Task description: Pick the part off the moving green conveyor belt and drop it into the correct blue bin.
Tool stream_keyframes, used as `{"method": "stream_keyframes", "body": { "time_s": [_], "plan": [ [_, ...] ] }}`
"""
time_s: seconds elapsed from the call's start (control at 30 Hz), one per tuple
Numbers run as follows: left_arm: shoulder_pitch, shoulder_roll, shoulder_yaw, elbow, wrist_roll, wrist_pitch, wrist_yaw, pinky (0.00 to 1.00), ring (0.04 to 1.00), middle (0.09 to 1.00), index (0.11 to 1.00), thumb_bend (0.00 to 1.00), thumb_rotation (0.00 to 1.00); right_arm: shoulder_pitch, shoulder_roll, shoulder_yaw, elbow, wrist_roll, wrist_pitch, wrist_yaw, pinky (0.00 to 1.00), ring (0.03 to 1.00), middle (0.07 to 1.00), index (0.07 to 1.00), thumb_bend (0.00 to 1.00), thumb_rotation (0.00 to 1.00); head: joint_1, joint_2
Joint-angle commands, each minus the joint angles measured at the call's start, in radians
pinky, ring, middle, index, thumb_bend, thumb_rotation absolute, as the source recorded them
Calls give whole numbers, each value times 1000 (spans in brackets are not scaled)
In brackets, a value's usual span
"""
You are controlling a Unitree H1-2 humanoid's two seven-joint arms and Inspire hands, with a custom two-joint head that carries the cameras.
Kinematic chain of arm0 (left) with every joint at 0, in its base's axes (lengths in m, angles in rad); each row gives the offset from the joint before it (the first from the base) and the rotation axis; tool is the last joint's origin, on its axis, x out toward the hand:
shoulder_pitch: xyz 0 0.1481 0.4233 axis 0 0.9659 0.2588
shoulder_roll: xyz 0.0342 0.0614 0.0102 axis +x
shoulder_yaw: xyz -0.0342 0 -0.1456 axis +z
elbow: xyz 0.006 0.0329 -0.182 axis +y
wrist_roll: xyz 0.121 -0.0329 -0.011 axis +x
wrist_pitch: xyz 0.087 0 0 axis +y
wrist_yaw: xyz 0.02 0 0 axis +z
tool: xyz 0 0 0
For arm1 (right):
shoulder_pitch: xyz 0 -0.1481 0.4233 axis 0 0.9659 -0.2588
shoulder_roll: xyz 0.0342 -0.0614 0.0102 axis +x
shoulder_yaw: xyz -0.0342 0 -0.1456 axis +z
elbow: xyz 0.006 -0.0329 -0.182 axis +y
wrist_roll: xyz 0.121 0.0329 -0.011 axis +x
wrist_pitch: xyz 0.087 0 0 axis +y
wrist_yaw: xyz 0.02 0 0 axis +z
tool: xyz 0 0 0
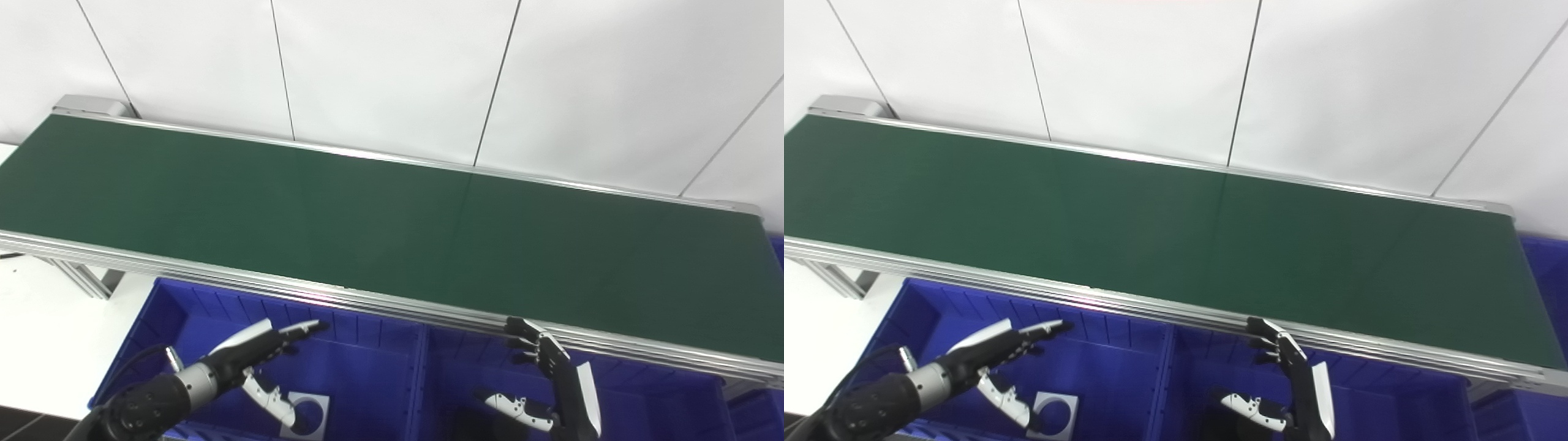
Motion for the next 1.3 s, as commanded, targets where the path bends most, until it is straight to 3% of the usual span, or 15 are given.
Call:
{"method": "stream_keyframes", "body": {
  "time_s": [0.0, 0.1, 0.17, 0.23, 0.37, 0.5, 0.57, 0.8, 0.93, 1.27],
  "plan": [
    [12, -33, 43, -20, -141, -68, -8, 970, 1000, 1000, 942, 931, 160, -11, 19, 0, -33, 6, -42, -13, 581, 680, 739, 743, 743, 0, -28, 1],
    [31, -87, 86, -35, -277, -82, -12, 937, 958, 967, 899, 880, 111, -4, 33, -2, -49, 12, -40, -9, 576, 676, 739, 745, 719, 0, -78, -10],
    [39, -128, 109, -40, -369, -83, -17, 923, 917, 912, 864, 846, 23, -2, 37, -3, -51, 10, -40, -10, 584, 680, 744, 750, 707, 0, -96, -15],
    [40, -166, 121, -47, -420, -84, -11, 893, 874, 847, 816, 822, 19, 0, 42, -4, -48, 7, -41, -12, 589, 683, 745, 751, 707, 0, -115, -20],
    [32, -230, 134, -41, -440, -126, 11, 785, 798, 786, 775, 825, 21, -1, 49, -2, -34, 1, -42, -23, 582, 681, 739, 751, 707, 0, -157, -25],
    [17, -298, 122, -8, -380, -199, 59, 815, 785, 759, 738, 816, 0, 10, 60, -3, -40, -19, -38, -35, 565, 683, 742, 757, 696, 10, -209, -31],
    [11, -330, 112, 4, -388, -200, 70, 809, 770, 754, 726, 795, 0, 16, 63, -5, -46, -27, -37, -44, 560, 680, 741, 757, 692, 3, -230, -30],
    [9, -369, 68, 20, -366, -175, 93, 845, 790, 755, 720, 814, 0, 20, 73, -18, -43, -27, -36, -54, 559, 685, 744, 760, 678, 9, -270, -7],
    [7, -377, 59, 50, -312, -202, 131, 853, 780, 746, 732, 814, 0, 25, 87, -19, -48, -30, -27, -53, 562, 690, 749, 763, 673, 25, -283, -1],
    [17, -354, 34, 64, -271, -210, 130, 851, 765, 730, 748, 845, 0, 41, 103, -27, -73, -26, 6, -43, 553, 682, 744, 764, 676, 63, -349, 37]
  ]
}}
